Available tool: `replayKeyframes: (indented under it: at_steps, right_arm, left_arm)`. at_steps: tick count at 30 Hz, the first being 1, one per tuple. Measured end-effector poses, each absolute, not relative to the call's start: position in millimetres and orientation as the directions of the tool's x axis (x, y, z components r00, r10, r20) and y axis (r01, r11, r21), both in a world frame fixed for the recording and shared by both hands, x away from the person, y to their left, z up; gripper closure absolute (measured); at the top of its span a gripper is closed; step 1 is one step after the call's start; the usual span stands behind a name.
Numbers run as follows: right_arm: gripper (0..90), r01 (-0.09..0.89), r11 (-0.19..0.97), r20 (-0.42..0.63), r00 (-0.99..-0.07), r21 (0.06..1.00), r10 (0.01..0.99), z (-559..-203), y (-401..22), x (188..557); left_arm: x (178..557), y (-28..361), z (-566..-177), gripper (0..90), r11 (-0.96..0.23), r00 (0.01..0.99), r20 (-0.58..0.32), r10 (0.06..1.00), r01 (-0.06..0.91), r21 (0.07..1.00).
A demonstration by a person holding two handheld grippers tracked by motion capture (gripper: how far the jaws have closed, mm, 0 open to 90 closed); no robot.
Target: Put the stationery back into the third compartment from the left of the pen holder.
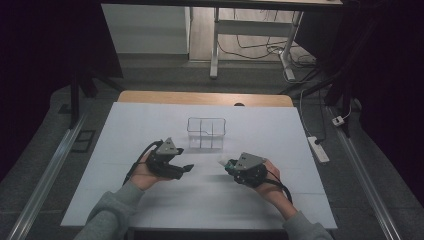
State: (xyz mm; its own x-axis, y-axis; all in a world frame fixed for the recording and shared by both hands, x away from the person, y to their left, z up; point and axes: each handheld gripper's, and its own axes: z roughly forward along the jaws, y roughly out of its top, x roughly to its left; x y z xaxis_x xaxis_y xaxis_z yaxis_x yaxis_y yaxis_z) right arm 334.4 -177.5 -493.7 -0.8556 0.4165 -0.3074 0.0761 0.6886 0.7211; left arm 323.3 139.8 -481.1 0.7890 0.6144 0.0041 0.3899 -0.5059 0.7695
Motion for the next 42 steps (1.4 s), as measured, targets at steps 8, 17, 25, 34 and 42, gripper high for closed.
replayKeyframes:
  at_steps: [8, 17, 25, 34, 42]
  right_arm:
    - [65.3, 0.077, 0.678, -0.299, -0.857, 0.731, 0.419, -493, -178, 334]
    - [65.3, 0.107, 0.642, -0.261, -0.854, 0.759, 0.451, -491, -180, 336]
    - [65.2, 0.12, 0.632, -0.254, -0.846, 0.766, 0.468, -491, -182, 337]
    - [65.2, 0.141, 0.594, -0.221, -0.841, 0.792, 0.494, -487, -183, 337]
    - [65.3, 0.144, 0.505, -0.17, -0.834, 0.851, 0.525, -476, -184, 340]
  left_arm:
    - [306, 175, -491, 27.9, -0.457, 0.718, 0.006, 0.696, 0.437, 0.775]
    - [289, 208, -506, 26.2, -0.415, 0.65, -0.012, 0.76, 0.498, 0.761]
    - [286, 219, -510, 26.4, -0.393, 0.626, -0.021, 0.78, 0.515, 0.762]
    - [282, 228, -517, 26.4, -0.38, 0.607, -0.03, 0.794, 0.535, 0.755]
    - [283, 230, -520, 25.4, -0.377, 0.596, -0.035, 0.802, 0.55, 0.745]
